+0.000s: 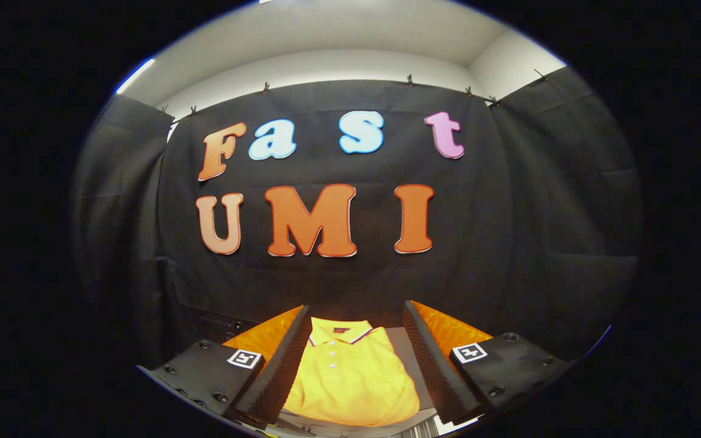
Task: Put the clothes into the washing machine and then close the washing machine lid.
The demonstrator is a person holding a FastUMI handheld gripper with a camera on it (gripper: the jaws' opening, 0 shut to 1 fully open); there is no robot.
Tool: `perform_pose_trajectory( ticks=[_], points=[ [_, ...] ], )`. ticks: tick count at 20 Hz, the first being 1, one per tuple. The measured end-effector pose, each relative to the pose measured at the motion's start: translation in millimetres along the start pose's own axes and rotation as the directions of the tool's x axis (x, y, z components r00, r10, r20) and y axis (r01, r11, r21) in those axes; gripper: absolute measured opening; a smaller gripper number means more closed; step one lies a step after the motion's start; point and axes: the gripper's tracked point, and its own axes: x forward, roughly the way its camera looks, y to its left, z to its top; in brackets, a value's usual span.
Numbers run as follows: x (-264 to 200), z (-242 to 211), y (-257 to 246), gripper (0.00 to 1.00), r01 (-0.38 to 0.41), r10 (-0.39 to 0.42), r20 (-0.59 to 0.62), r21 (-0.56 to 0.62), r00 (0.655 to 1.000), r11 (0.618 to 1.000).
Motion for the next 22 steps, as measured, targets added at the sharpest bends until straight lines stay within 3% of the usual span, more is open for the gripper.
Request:
perform_pose_trajectory(
  ticks=[3,10,15,19,22],
  points=[
    [38,-21,30,0.97,-0.037,0.036,-0.056,-0.010,0.998,0.999],
    [119,-76,47,0.96,-0.033,0.030,-0.205,-0.010,0.978,0.999],
    [158,-161,38,0.96,-0.008,0.002,-0.405,-0.014,0.914,1.000],
    [176,-207,23,0.96,0.028,-0.048,-0.491,-0.048,0.870,0.998],
    [181,-233,18,0.97,0.032,-0.030,-0.545,-0.007,0.838,0.999]
  ],
)
